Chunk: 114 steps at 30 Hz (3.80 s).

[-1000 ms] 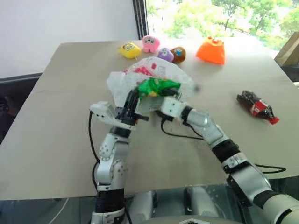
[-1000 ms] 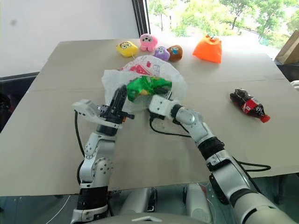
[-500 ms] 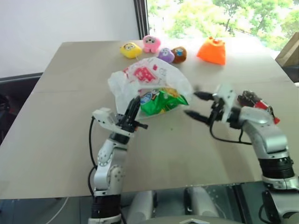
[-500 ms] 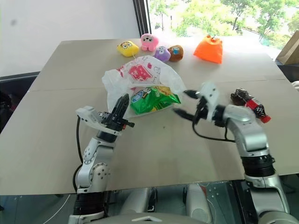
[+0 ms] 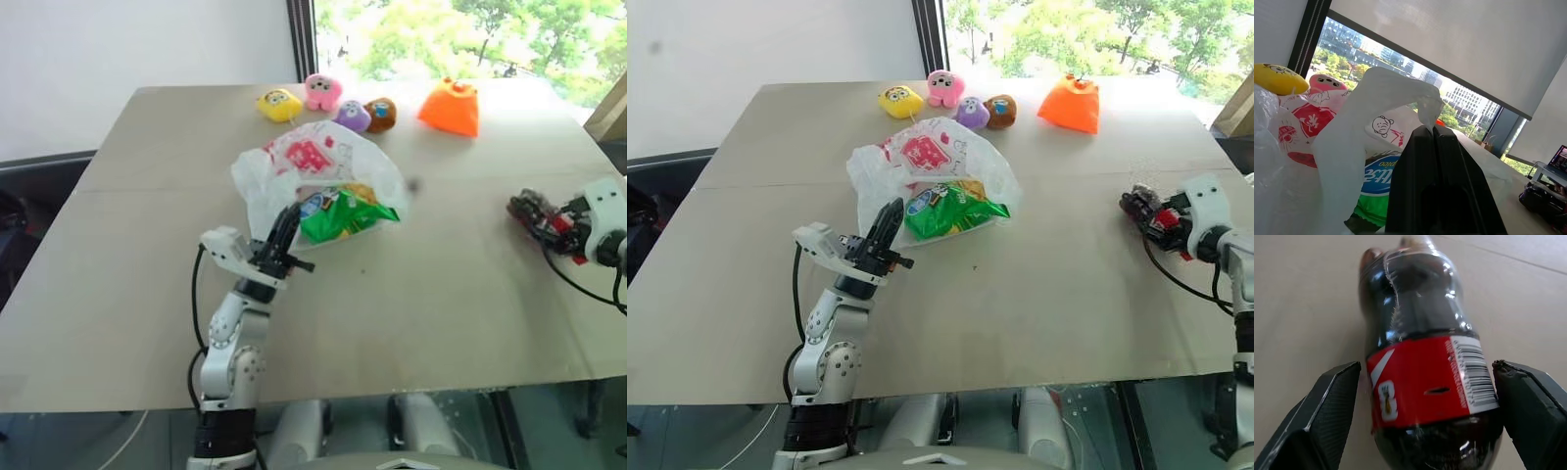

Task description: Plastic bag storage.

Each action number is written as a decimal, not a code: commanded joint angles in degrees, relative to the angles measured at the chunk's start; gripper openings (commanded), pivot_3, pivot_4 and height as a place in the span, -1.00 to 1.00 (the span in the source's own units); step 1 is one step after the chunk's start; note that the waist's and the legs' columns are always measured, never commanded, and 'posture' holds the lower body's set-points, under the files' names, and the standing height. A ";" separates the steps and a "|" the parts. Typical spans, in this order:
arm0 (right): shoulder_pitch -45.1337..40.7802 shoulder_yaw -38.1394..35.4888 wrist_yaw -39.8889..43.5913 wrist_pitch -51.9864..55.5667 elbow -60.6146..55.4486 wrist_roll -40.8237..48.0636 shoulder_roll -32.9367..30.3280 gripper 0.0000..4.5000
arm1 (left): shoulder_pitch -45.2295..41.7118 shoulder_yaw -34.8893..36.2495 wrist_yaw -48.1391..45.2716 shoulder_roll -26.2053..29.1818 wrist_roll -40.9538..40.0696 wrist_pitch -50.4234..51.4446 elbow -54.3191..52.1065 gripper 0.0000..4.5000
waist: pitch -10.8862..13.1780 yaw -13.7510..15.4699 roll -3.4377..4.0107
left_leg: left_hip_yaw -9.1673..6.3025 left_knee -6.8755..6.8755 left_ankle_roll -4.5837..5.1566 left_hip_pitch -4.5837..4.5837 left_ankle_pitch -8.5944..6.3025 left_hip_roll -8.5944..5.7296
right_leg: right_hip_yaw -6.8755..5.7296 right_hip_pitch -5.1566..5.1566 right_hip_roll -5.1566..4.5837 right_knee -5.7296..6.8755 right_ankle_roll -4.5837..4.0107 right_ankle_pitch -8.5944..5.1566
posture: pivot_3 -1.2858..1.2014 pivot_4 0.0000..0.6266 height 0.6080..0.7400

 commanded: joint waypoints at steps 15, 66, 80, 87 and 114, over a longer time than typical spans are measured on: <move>-4.00 -1.27 11.29 -8.51 -4.72 7.53 1.09 0.36 | -0.11 -0.20 -0.03 -0.69 0.77 -1.24 -1.09 -1.00 | 0.07 -0.39 0.10 | 0.05 0.00 -0.01 -0.01 0.00 0.00 | 0.07 -0.03 0.01 -0.01 0.01 0.00 | 0.03 -0.52 1.00; -16.24 14.15 4.73 -5.72 -26.20 5.84 22.90 0.99 | 1.26 -4.41 -4.47 1.32 2.69 -0.71 -0.68 -1.00 | 0.21 -1.55 0.14 | -0.11 -0.04 0.03 -0.03 -0.02 0.02 | -0.07 -0.17 -0.01 0.16 0.01 0.00 | 0.03 -0.52 1.00; -29.20 20.62 -10.36 -32.69 17.45 -13.19 28.45 0.39 | 1.24 -3.35 -3.38 0.53 2.60 -1.26 -0.40 -1.00 | 0.22 -1.32 0.14 | 0.04 -0.02 -0.25 -0.04 0.15 0.01 | 0.06 -0.24 0.01 0.20 -0.01 0.01 | 0.03 -0.52 1.00; -31.80 18.89 -13.86 -38.50 20.06 -13.64 28.72 -0.97 | 1.60 -1.59 -1.55 0.65 3.50 -2.69 -0.59 -1.00 | 0.22 -1.24 0.14 | 0.06 -0.05 -0.25 -0.15 0.15 0.00 | 0.07 -0.24 -0.04 0.03 0.00 0.01 | 0.03 -0.52 1.00; -28.89 3.62 -7.16 -2.44 -10.30 8.01 14.78 -0.97 | -37.77 10.01 1.55 15.62 6.33 -3.49 19.87 -1.00 | 0.30 -2.06 0.01 | -0.06 -0.25 -0.40 -1.16 0.23 -0.09 | -0.31 -1.02 -0.14 -0.02 0.12 -0.03 | 0.03 -0.52 1.00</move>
